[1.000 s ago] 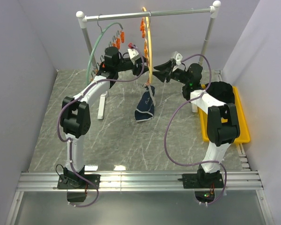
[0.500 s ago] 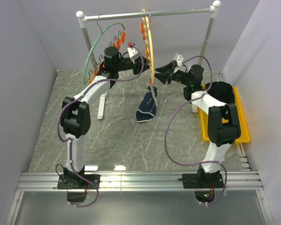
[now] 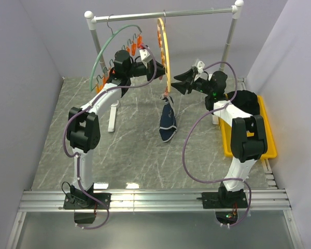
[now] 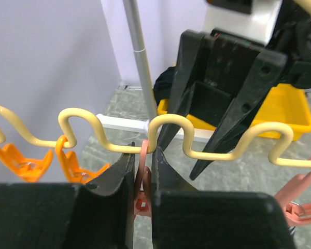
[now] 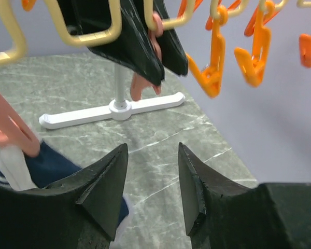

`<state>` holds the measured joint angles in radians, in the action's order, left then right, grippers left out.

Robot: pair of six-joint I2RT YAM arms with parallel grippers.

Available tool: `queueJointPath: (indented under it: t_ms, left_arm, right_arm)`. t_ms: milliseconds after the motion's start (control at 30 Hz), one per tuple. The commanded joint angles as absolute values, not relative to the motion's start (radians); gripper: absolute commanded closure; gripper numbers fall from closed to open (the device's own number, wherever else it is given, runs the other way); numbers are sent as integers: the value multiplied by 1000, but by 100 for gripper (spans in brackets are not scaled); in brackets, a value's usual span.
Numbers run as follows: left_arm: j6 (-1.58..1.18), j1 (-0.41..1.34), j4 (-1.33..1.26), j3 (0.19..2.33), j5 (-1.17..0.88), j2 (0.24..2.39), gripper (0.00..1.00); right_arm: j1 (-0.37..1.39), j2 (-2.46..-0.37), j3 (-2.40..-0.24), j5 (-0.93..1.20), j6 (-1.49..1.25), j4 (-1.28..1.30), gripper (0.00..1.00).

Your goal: Clip the underwear to the hanger

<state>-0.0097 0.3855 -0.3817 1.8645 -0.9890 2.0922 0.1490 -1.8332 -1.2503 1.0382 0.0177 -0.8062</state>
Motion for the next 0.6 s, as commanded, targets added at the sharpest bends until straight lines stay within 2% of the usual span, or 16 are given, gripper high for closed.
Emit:
queueJointPath:
  t_ms: [0, 233, 400, 567]
  left_arm:
    - [-116, 382, -498, 1862, -1042, 2083, 100]
    - [-143, 368, -548, 1809, -1095, 2045, 100]
    - [-101, 364, -489, 1819, -1124, 2042, 100]
    - [-100, 364, -465, 1836, -1115, 2045, 100]
  right_arm:
    - [140, -1799, -1287, 1065, 40, -753, 48]
    - [100, -1845, -1322, 1028, -95, -557, 43]
    - [92, -1914, -1373, 1006, -268, -515, 40]
    - [91, -1933, -1388, 1011, -299, -453, 40]
